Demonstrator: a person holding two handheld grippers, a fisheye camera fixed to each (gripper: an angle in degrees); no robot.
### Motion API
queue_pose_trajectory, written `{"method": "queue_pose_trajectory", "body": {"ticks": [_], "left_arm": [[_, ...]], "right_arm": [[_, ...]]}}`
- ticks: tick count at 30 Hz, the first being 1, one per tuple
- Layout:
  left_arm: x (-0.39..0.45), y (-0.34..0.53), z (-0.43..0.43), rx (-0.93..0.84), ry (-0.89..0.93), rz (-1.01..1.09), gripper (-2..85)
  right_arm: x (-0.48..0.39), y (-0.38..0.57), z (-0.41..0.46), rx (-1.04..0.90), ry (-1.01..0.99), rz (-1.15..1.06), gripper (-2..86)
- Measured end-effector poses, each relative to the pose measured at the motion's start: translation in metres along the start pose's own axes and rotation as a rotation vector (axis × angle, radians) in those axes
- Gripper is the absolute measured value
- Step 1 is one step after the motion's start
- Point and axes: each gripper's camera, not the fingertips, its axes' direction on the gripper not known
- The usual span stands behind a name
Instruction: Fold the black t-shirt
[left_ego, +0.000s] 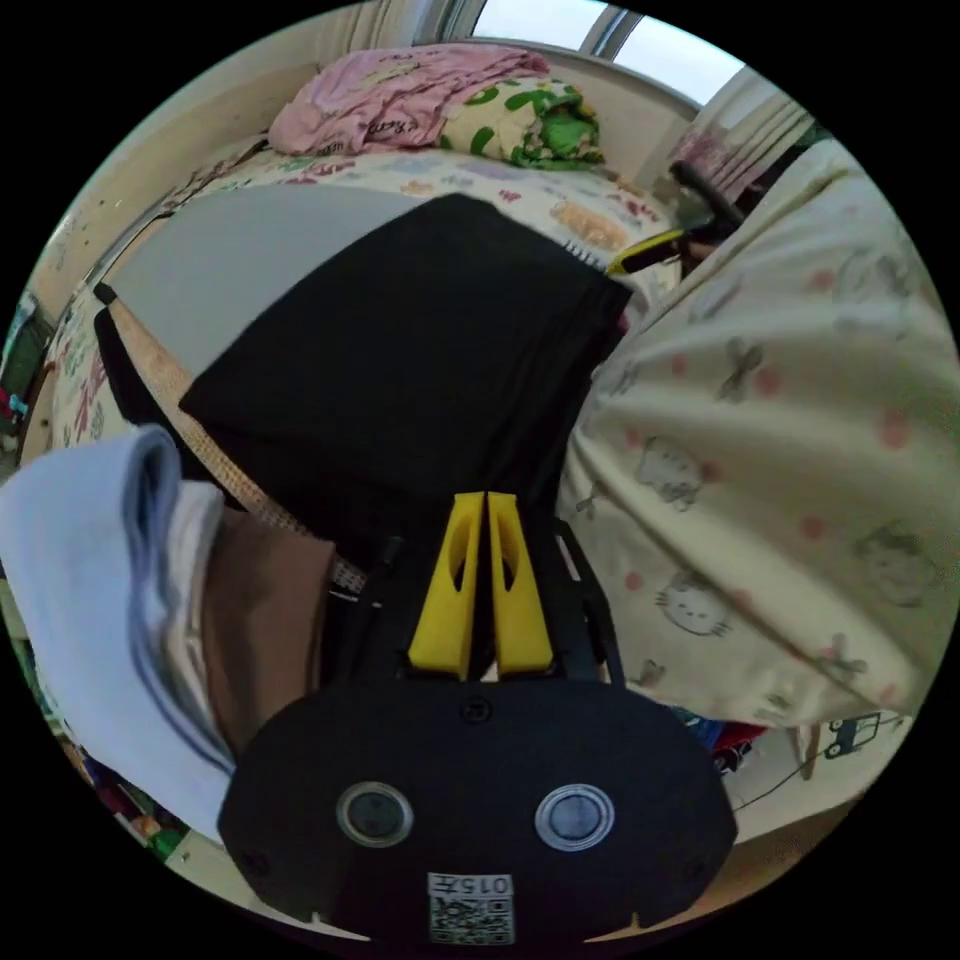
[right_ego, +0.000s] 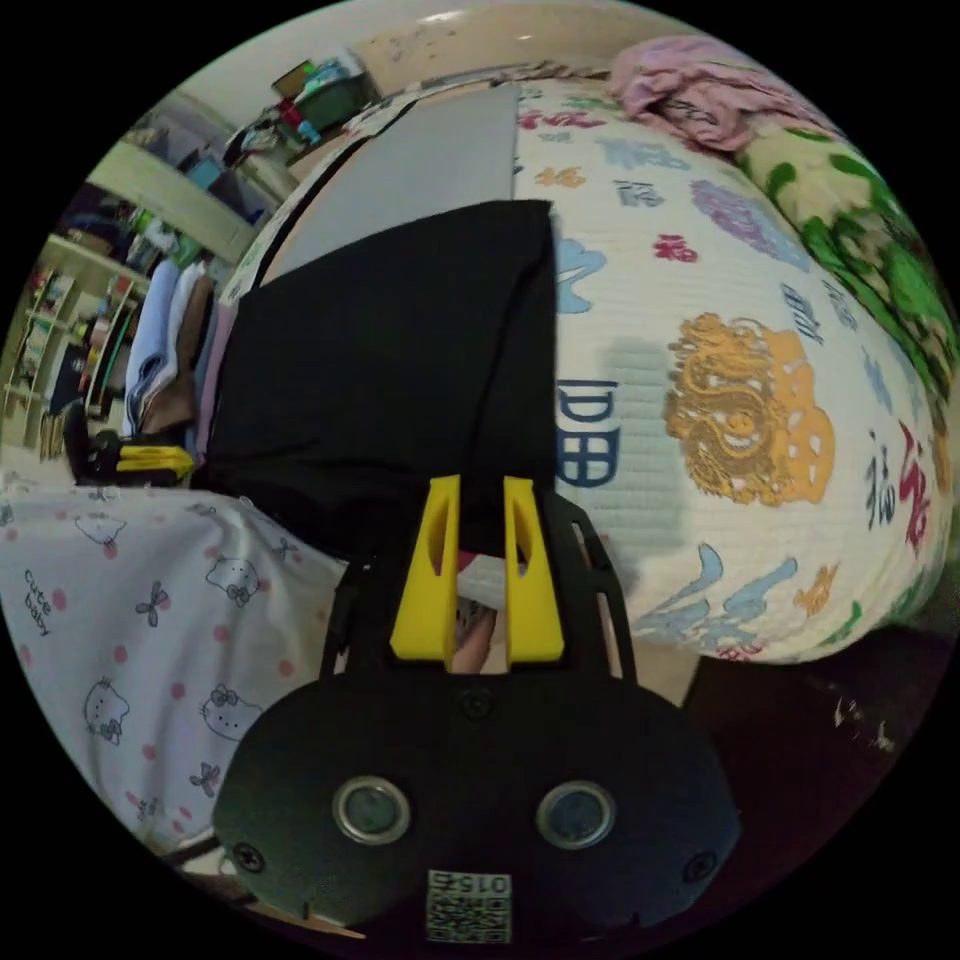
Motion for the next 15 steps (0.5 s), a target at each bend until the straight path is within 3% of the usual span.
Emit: {"method": "queue_pose_trajectory", "body": {"ticks": [5,15], "left_arm": [[-0.043,-0.119,-0.081,0.24,-0.098,0.041,4.8],[-0.074,-0.445,0.023,0.13,0.014,0.069,7.8]], "right_arm": [[0.046,0.027,-0.022,0.114,-0.088,0.161,11.1],[0.072,0.045,-0.004,0.078,-0.112,0.217,8.3]]}}
